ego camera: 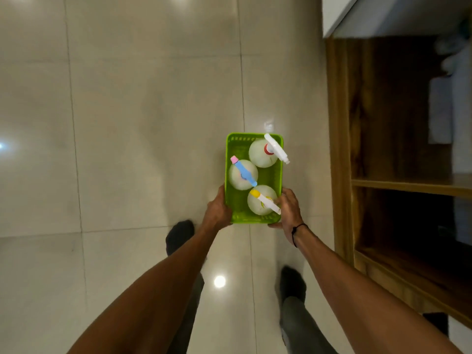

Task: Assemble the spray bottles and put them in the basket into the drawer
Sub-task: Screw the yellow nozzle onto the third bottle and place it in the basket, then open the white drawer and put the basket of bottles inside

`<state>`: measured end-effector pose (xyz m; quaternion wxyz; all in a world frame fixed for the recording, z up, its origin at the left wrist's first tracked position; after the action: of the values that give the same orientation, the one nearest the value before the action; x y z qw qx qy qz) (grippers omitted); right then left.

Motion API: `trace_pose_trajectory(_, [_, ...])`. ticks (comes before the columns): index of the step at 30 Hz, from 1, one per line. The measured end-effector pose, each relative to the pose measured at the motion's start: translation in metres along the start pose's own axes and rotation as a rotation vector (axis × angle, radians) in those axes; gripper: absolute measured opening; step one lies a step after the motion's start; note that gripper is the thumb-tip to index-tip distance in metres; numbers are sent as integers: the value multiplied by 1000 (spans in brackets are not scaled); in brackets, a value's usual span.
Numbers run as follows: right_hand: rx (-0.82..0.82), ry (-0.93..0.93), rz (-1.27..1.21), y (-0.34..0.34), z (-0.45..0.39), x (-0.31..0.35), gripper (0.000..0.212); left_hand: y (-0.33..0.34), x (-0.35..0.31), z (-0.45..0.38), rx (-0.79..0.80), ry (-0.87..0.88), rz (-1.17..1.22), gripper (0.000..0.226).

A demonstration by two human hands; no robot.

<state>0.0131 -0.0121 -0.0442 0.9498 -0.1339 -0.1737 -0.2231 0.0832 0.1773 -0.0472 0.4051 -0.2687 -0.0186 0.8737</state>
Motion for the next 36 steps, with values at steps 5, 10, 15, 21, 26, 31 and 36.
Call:
trace_pose_trajectory(5, [-16, -8, -62, -13, 7, 65, 32, -21, -67, 6, 19, 47, 21, 98])
trace_pose_trajectory(10, [-15, -38, -111, -23, -28, 118, 34, -27, -120, -23, 16, 26, 73, 97])
trace_pose_trajectory(15, [-10, -53, -64, -35, -84, 155, 30, -10, -150, -68, -11, -11, 114, 96])
trace_pose_trajectory(21, [-4, -25, 38, -48, -140, 174, 27, 15, -157, -124, -40, -42, 148, 80])
trace_pose_trajectory(26, [29, 12, 74, -52, -167, 175, 27, 26, -153, -156, -62, -64, 107, 78])
trace_pose_trajectory(31, [53, 47, 116, -56, -181, 175, 32, 29, -149, -171, -55, -76, 40, 74])
trace_pose_trajectory(36, [-10, -17, 245, -64, -188, 193, 66, 20, -150, -172, 42, -49, -54, 88])
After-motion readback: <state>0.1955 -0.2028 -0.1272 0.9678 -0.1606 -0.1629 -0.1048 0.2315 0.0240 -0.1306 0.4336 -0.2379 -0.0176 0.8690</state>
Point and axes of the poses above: each hand's wrist, its own z-axis away from the middle knuckle, its own y-axis out of the palm, x = y × z, the point moved 4 cm from there along -z, towards the middle knuckle, and after that the axes turned 3 degrees about -z, right-handed, at the moved point
